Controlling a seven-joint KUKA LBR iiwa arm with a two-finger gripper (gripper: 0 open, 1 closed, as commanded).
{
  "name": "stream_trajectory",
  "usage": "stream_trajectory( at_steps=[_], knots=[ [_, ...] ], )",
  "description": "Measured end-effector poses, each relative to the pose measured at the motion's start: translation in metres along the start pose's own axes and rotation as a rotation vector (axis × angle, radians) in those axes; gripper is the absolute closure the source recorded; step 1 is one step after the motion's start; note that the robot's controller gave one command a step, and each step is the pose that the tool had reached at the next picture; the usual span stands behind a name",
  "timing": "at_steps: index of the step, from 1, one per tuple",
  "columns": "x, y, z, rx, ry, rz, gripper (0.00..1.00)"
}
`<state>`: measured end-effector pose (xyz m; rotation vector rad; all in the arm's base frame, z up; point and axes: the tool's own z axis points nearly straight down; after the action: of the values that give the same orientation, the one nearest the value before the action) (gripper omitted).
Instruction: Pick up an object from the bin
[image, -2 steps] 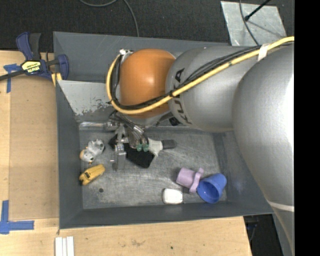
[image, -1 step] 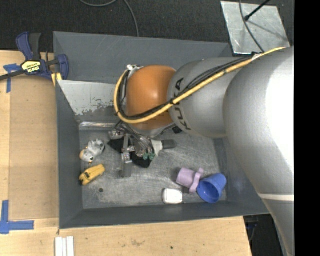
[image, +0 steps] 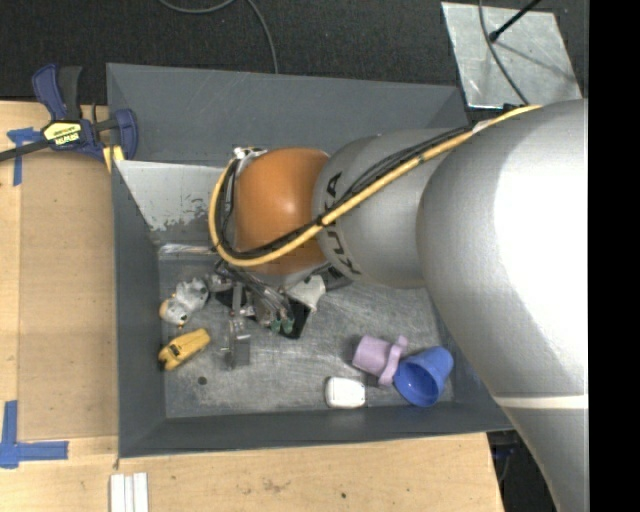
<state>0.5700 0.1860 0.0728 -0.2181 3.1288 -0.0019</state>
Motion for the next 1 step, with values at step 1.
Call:
stream_trajectory(
  at_steps=[1],
  knots=[
    [-0.0307,0.0537,-0.0018,-0.003,-0.004,-0.105,1.0]
  ],
)
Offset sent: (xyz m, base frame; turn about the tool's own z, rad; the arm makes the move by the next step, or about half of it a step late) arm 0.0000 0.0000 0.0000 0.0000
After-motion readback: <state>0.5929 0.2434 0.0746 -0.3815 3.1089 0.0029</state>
